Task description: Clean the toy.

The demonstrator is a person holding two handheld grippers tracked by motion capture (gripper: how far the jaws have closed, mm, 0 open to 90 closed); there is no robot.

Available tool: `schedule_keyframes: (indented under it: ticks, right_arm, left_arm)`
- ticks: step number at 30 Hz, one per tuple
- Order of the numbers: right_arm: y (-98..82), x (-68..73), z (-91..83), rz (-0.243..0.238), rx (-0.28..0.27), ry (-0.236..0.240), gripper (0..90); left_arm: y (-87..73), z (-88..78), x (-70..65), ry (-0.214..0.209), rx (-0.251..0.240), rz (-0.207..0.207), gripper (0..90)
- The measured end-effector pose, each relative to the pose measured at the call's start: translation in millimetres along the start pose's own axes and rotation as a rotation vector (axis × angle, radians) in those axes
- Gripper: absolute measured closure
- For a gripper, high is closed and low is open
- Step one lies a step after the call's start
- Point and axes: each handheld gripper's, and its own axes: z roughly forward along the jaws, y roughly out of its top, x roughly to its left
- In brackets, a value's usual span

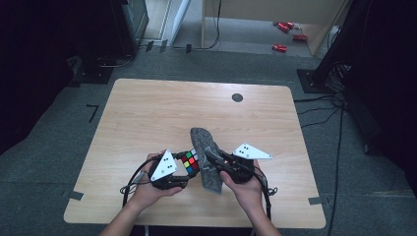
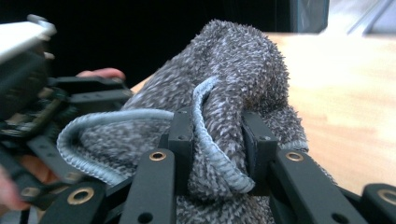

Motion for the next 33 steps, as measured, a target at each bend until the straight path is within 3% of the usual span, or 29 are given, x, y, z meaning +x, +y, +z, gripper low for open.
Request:
schedule_keyframes:
  ticks: [3, 6, 8, 12, 14, 16, 18, 23, 25, 28, 30, 33]
  right_arm:
    - [5.1, 21.7, -0.1, -0.121, -0.013, 0.029, 69.2]
    - [-0.2, 41.9, 10.9, -0.29, 0.046, 0.007, 67.6]
    - [-5.0, 46.7, 16.7, -0.335, 0.068, -0.003, 67.9]
    - [-6.1, 41.6, 16.6, -0.344, 0.065, -0.014, 70.9]
    - [-3.6, 36.1, 13.4, -0.355, 0.044, -0.07, 71.7]
    - [-1.4, 28.8, 9.5, -0.331, 0.039, -0.111, 71.9]
    - [-1.6, 26.6, 7.7, -0.318, 0.03, -0.091, 71.9]
    - [-5.6, 45.2, 14.9, -0.419, 0.056, -0.033, 71.5]
    - [-4.7, 42.7, 14.3, -0.4, 0.046, -0.029, 72.1]
    - [-1.3, 31.5, 9.0, -0.369, 0.033, -0.088, 72.1]
    - [0.6, 22.5, 5.2, -0.316, 0.015, -0.091, 72.1]
    - [2.0, 18.6, 2.8, -0.297, 0.016, -0.132, 72.0]
  left_arm:
    - [0.0, 3.5, -3.5, 0.018, 0.034, 0.016, 34.7]
    - [3.3, 5.0, -9.1, 0.041, 0.054, 0.04, 34.7]
    - [4.7, 5.8, -12.4, 0.063, 0.084, 0.073, 34.7]
    - [6.4, 6.1, -13.5, 0.066, 0.088, 0.08, 34.9]
    - [6.5, 6.3, -13.9, 0.063, 0.089, 0.085, 34.9]
    - [6.5, 6.2, -13.4, 0.062, 0.089, 0.083, 34.9]
    - [6.7, 6.5, -13.6, 0.06, 0.088, 0.082, 34.9]
    - [6.2, 5.4, -13.2, 0.06, 0.087, 0.081, 34.9]
    - [6.9, 4.3, -12.3, 0.064, 0.081, 0.076, 35.0]
    - [6.5, 3.4, -10.3, 0.054, 0.074, 0.068, 35.0]
    - [5.4, 3.7, -9.3, 0.056, 0.068, 0.06, 35.0]
    - [3.6, 2.4, -6.5, 0.038, 0.042, 0.036, 35.0]
